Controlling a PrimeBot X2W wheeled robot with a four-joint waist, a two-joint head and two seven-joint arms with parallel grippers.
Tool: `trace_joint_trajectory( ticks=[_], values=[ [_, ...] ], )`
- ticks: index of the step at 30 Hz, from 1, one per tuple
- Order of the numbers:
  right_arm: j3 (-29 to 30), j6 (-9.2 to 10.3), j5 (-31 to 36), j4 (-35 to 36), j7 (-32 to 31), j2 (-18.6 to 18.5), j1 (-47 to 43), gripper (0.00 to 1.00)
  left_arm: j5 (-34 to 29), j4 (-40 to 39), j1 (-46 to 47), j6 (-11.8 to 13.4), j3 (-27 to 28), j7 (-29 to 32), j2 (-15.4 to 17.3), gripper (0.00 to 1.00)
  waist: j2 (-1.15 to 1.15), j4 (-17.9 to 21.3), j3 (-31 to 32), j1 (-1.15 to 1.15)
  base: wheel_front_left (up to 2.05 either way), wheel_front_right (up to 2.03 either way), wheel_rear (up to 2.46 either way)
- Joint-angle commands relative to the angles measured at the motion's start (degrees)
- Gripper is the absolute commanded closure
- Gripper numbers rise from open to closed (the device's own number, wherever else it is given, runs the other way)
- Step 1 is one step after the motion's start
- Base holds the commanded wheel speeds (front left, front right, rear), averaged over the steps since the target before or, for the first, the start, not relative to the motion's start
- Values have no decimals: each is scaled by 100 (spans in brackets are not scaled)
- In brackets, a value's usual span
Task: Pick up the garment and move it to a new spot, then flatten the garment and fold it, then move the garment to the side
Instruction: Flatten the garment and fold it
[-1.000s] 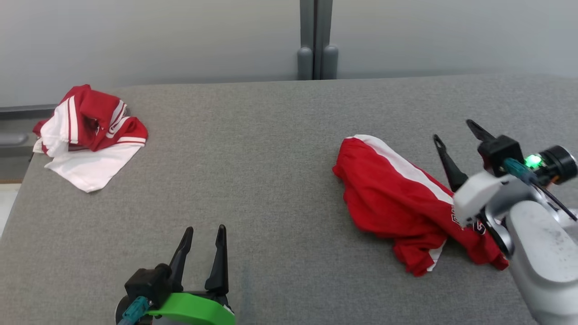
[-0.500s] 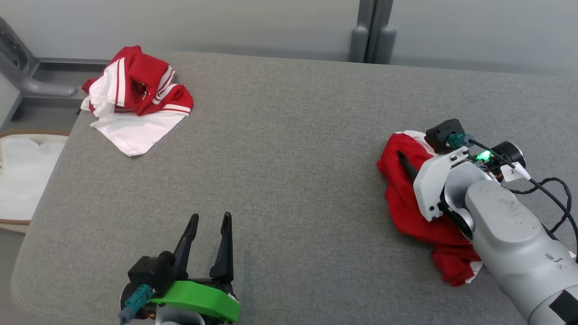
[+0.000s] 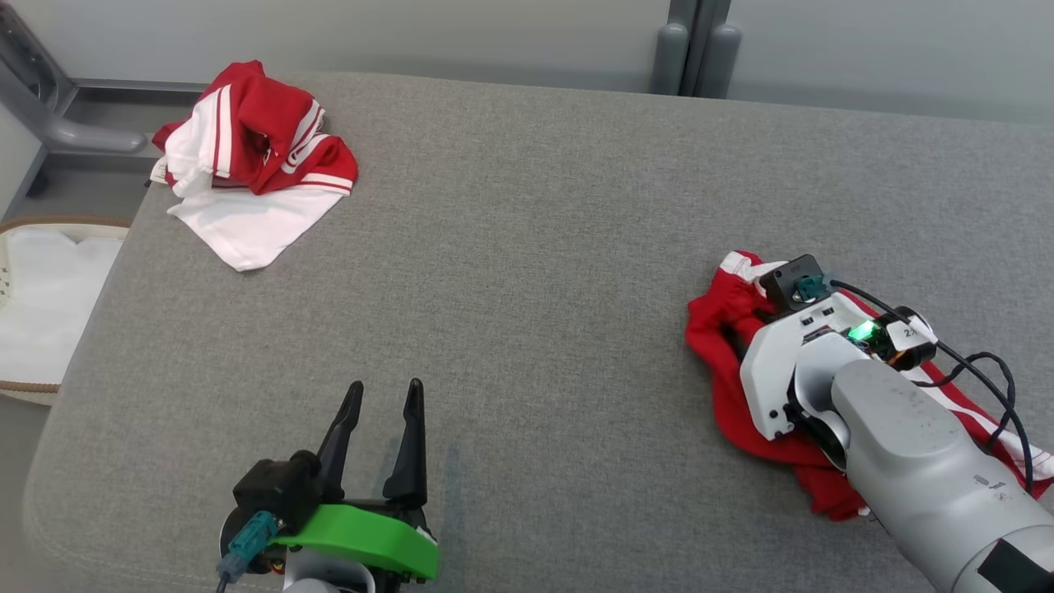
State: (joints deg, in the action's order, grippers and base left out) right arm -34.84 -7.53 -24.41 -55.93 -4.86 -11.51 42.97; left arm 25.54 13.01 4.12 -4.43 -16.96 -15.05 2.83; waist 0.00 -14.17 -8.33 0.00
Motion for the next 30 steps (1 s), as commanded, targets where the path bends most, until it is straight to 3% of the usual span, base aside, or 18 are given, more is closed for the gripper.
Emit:
trace_joint_trajectory(
  ticks=[1, 13, 19, 30],
  values=[
    [-51, 8, -30, -75, 98, 0, 38, 100, 25, -7, 87, 31, 5, -19, 12, 0, 0, 24, 4, 0, 0, 0, 0],
    [-14, 8, 78, -233, 1220, 128, 647, 100, -94, 42, 39, 10, 103, -19, 12, 0, 0, 190, 173, 0, 0, 0, 0],
    [-25, 8, 509, -129, 1807, 344, 1077, 100, -182, 36, -25, -19, 188, -19, 13, 0, 0, 338, 323, 0, 0, 0, 0],
    [-496, 8, 977, 459, 1997, 802, -431, 100, -265, -21, -120, -41, 356, -19, 12, 0, 0, 481, 428, 0, 0, 0, 0]
  ],
)
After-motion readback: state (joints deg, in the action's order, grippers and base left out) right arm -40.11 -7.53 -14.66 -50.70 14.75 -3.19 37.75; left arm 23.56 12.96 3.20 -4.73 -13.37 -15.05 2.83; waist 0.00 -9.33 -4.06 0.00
